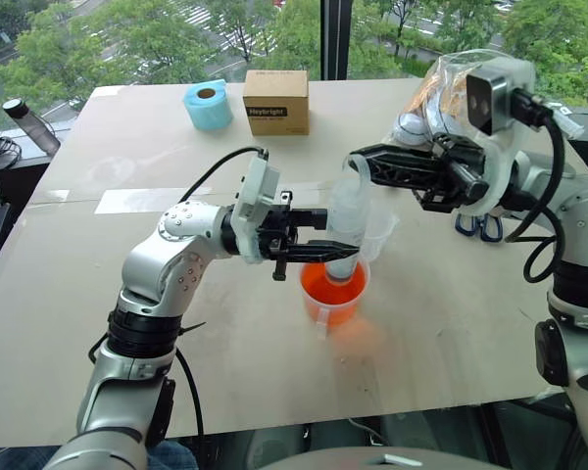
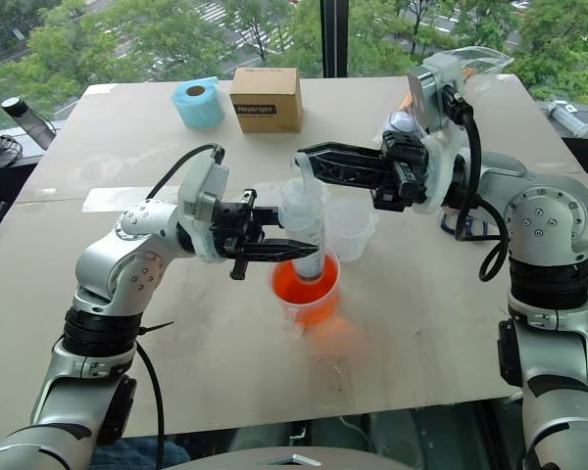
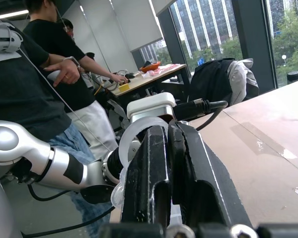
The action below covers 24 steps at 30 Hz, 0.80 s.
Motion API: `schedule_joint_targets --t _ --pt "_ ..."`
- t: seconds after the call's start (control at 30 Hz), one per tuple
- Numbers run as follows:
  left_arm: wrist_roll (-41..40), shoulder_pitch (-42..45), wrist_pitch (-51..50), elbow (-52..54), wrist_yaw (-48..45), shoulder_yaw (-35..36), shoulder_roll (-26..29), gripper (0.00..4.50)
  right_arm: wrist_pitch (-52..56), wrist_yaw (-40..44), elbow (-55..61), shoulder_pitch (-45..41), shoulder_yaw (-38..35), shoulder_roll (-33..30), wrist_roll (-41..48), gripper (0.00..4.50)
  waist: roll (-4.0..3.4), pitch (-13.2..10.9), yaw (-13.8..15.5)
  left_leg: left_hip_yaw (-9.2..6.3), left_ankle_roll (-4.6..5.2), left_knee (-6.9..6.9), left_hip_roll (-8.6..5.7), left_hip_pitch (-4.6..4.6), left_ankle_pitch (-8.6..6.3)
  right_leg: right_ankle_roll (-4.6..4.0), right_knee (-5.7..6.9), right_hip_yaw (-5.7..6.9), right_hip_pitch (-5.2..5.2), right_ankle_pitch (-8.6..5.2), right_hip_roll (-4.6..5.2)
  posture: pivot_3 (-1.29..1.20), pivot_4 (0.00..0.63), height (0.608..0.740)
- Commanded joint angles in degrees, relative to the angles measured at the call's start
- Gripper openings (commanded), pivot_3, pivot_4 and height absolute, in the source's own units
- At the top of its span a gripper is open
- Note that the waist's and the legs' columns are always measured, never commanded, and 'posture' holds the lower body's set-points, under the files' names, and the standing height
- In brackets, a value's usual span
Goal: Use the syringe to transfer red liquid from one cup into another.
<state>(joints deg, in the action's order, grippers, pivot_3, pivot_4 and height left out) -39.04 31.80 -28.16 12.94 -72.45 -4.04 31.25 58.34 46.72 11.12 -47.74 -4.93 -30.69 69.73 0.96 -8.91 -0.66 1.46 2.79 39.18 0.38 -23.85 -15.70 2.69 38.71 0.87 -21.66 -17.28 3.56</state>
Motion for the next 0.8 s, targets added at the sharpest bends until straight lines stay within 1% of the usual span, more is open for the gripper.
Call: schedule_joint_targets --t 0.03,0.57,0.77,0.8 --pt "0.58 -0.67 0.09 1.73 -2.24 -2.95 0.40 1.36 -2.39 -1.74 -0.94 -3.13 -5.57 -0.25 1.59 0.09 0.00 0.00 0.00 0.00 0.00 0.00 0.00 0.00 0.00 0.00 0.00 0.00 0.00 0.00 0.00 0.00 0.150 0.740" --pt "-0.27 0.44 -0.35 1.10 -1.67 -2.30 -0.33 1.36 -2.85 -2.57 -1.39 -2.97 -5.33 -0.03 1.77 0.09 0.00 0.00 0.01 0.00 0.01 -0.01 0.00 0.00 0.00 0.00 -0.03 0.00 0.00 0.00 0.00 0.00 0.150 0.740" --pt "-0.10 1.25 0.11 0.79 -1.68 -2.26 -0.29 1.36 -3.15 -0.60 -1.73 -2.66 -3.96 -1.04 -1.33 0.09 0.00 0.00 0.02 0.00 0.01 -0.01 0.00 -0.01 0.00 0.00 -0.04 0.00 0.00 0.00 0.00 0.00 0.150 0.740" --pt "-0.19 1.42 0.12 0.79 -1.68 -2.10 -0.21 1.36 -2.55 -0.29 -2.29 -2.85 -4.07 -1.34 -1.13 0.34 0.00 0.00 0.01 0.00 0.01 -0.02 0.00 -0.01 0.00 0.00 -0.04 0.00 0.00 0.00 0.00 0.00 0.150 0.740"
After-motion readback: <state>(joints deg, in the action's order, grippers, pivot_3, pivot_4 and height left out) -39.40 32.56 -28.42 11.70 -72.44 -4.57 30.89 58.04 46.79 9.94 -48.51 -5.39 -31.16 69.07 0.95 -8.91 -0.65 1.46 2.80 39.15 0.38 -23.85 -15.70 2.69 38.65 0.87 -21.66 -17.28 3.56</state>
